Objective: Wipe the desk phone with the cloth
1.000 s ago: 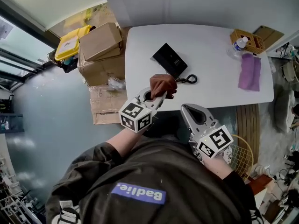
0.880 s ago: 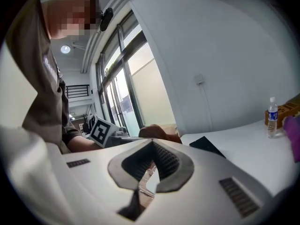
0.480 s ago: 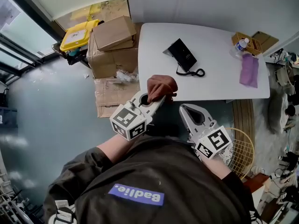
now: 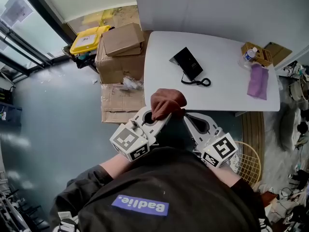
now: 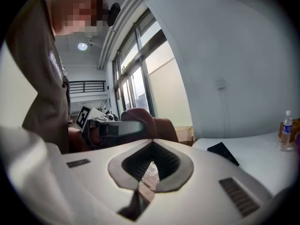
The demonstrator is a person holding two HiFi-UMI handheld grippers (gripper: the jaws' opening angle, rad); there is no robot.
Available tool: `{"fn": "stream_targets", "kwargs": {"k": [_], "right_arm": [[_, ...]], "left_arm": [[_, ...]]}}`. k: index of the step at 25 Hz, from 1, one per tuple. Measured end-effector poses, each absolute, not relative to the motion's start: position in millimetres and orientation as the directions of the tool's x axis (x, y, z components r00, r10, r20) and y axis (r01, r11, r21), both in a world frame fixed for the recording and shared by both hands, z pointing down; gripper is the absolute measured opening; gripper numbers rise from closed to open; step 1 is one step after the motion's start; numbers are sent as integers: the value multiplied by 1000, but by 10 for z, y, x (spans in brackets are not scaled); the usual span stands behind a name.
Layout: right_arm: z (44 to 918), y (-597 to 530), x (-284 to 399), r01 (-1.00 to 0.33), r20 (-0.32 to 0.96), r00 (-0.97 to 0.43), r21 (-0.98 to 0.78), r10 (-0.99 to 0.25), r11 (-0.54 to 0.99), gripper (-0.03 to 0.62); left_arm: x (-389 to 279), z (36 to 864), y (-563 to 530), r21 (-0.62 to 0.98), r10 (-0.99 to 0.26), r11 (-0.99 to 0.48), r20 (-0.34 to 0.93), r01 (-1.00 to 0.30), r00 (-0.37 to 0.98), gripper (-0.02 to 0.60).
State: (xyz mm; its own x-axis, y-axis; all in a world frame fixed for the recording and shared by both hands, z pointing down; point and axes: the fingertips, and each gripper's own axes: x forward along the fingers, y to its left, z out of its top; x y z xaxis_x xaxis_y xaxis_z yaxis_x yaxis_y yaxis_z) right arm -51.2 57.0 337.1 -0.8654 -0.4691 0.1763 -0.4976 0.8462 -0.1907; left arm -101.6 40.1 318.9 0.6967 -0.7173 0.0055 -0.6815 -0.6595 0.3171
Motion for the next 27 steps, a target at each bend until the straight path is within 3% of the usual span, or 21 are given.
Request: {"fn": "stream_targets", "kwargs": {"k": [27], "right_arm": [[3372, 632, -317, -452, 157, -891, -204, -427, 869, 28]], "left_arm": [[-831, 3218, 485, 291, -740, -637, 28, -714, 672, 32]]}}
